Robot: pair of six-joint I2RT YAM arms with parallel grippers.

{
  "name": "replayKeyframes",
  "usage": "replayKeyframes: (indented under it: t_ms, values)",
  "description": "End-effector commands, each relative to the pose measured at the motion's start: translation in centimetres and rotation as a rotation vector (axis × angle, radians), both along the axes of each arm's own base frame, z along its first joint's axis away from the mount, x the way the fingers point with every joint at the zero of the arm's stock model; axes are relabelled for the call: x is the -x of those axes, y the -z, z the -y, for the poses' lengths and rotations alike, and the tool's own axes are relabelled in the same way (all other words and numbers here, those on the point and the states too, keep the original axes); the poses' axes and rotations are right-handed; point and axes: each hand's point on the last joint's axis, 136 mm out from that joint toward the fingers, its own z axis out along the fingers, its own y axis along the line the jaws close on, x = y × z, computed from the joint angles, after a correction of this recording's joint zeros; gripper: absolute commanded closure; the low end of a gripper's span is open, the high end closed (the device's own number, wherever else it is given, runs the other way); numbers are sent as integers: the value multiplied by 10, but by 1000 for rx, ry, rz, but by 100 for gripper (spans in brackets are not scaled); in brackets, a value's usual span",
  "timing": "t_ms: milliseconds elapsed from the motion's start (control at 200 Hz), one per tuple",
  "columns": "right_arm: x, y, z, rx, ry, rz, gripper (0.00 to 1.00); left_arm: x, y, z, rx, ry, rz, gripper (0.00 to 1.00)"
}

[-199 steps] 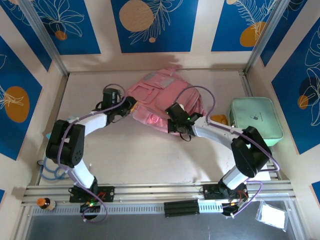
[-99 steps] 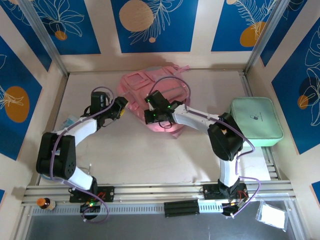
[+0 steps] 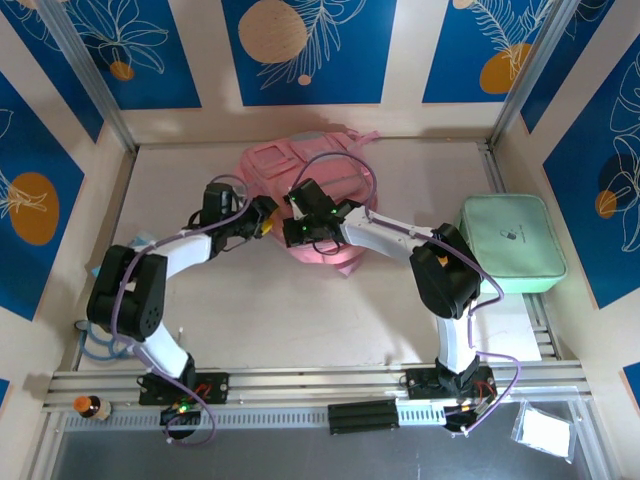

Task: Pack the student bag
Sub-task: Zip the student bag at the top-center of the table.

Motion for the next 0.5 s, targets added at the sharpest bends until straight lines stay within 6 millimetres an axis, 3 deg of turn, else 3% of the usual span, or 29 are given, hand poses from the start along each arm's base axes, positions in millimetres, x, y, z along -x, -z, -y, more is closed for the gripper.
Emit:
replayKeyframes:
  t_ms: [0,175,315,495]
  values:
    - [10,-18,-22,-77,-79,0,100,-10,-15,15,46,34,47,51]
    - [11,-14,-17,-56,-66,-3,100,-15,-10,23,49,60,39,56]
    - [10,-7,-2,-2,-19,6,100,-17,-1,20,20,50,22,72]
    - [13,-3,34,93,71,28,100,-19,2,13,-21,40,17,90]
